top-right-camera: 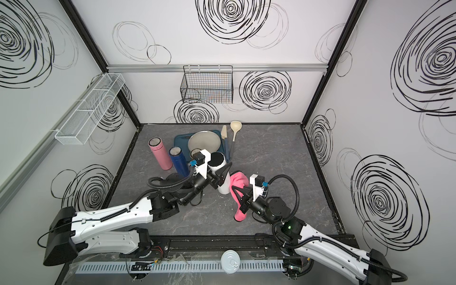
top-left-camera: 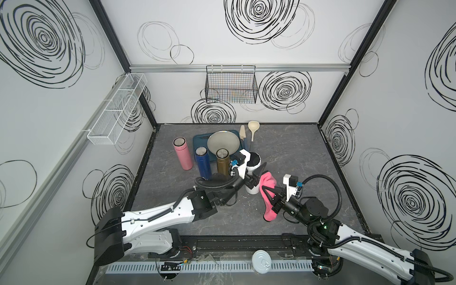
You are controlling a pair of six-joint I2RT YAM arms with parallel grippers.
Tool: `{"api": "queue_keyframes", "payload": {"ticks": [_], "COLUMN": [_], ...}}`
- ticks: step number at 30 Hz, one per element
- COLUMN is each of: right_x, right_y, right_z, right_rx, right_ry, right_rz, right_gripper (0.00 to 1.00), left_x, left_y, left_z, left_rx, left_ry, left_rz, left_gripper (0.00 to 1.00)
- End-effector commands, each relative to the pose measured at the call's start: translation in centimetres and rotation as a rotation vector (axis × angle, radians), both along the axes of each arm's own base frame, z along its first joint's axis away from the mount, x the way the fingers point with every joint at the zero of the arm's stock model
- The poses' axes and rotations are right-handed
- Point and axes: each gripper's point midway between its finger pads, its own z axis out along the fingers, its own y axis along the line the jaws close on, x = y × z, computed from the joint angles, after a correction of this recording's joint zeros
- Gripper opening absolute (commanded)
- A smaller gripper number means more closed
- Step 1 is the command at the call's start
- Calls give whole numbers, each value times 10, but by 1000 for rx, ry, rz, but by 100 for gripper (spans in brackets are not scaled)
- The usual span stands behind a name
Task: Wipe the surface of the thermos
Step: Wipe the dirt from the surface of the thermos.
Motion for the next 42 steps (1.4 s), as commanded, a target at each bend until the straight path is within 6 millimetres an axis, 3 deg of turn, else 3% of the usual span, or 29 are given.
{"api": "queue_keyframes", "payload": {"ticks": [1,4,7,11,14,16,18,23,26,29,33,35,38,42], "right_x": [-20,-28,-28,-4,7,11,12,7,24,39,42,41,35,34], "right_y": [18,43,61,69,64,61,62,78,84,80,77,75,78,92], "right_z": [73,94,95,57,22,12,16,55,63,49,8,-2,8,45], "right_rx": [74,35,-4,-81,-117,-128,-128,-69,-63,-78,-153,-167,-133,-54], "right_ry": [-170,-212,-233,-161,-104,-90,-101,-186,-185,-170,-132,-120,-146,-209], "right_rz": [94,149,149,45,-14,-44,-45,-4,-88,-177,-197,-195,-172,-147], "right_gripper": [0,0,0,0,0,0,0,0,0,0,0,0,0,0], "left_x": [5,10,17,23,31,35,38,39,38,37,36,36,37,35], "left_y": [19,24,25,31,46,53,60,73,81,84,85,85,85,86], "left_z": [26,25,22,19,12,9,7,1,1,1,0,-1,-5,-11], "left_rx": [-196,-205,-205,-246,-299,-313,-317,-363,-396,-412,-428,-433,-453,-495], "left_ry": [41,56,92,161,262,327,384,439,441,447,455,461,479,512], "left_rz": [59,103,146,203,289,347,406,473,495,488,484,485,488,479], "left_gripper": [0,0,0,0,0,0,0,0,0,0,0,0,0,0]}}
